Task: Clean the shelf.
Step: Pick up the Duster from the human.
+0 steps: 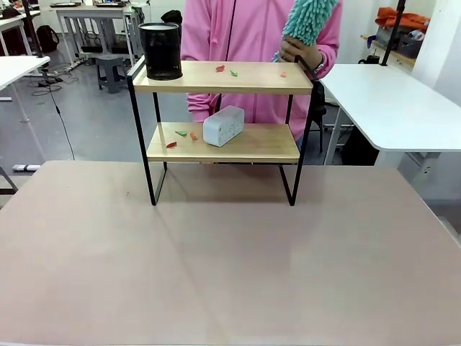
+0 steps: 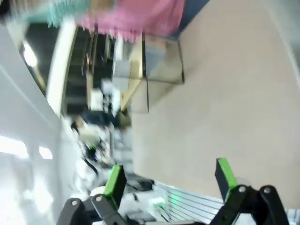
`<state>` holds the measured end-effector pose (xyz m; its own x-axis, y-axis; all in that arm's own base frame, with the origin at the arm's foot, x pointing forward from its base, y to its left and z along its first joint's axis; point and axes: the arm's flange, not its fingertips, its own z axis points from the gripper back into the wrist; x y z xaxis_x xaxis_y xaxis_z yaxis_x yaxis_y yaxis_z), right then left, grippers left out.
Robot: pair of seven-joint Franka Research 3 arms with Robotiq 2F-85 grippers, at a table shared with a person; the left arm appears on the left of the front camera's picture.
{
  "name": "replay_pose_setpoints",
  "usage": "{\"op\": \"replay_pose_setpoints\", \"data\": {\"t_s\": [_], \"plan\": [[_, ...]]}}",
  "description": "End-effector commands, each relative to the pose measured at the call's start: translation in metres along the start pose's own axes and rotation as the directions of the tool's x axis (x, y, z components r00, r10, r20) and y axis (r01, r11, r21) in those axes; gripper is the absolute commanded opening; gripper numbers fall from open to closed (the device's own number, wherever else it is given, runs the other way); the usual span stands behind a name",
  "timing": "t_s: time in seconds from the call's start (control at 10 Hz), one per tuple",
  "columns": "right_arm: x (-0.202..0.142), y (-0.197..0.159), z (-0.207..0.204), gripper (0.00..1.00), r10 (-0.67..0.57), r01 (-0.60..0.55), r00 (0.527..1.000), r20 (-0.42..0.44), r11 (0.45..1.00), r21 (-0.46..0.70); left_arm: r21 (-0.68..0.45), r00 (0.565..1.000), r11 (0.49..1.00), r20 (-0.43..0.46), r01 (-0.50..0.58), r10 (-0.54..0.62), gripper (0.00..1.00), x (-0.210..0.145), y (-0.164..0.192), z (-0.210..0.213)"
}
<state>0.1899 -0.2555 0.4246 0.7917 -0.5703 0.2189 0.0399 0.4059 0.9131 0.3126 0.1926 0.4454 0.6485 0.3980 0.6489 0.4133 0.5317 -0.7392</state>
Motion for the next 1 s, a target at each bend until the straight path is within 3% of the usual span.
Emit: {"op": "replay_pose_setpoints", "data": {"t_s": [0.0, 0.1, 0.9], "plan": [[-0.013, -0.032, -0.043, 1.00, -0.159, 0.142, 0.962, 0.221, 0.986, 0.087, 0.013, 0.984, 0.985, 0.030, -0.174, 0.174, 1.00, -0.060, 0.031, -0.043], [0.000, 0.000, 0.000, 1.00, 0.000, 0.000, 1.000, 0.000, 1.000, 0.000, 0.000, 1.000, 1.000, 0.000, 0.000, 0.000, 1.00, 0.000, 0.000, 0.000], [0.000, 0.000, 0.000, 1.00, 0.000, 0.000, 1.000, 0.000, 1.000, 0.000, 0.000, 1.000, 1.000, 0.000, 0.000, 0.000, 1.00, 0.000, 0.000, 0.000]]}}
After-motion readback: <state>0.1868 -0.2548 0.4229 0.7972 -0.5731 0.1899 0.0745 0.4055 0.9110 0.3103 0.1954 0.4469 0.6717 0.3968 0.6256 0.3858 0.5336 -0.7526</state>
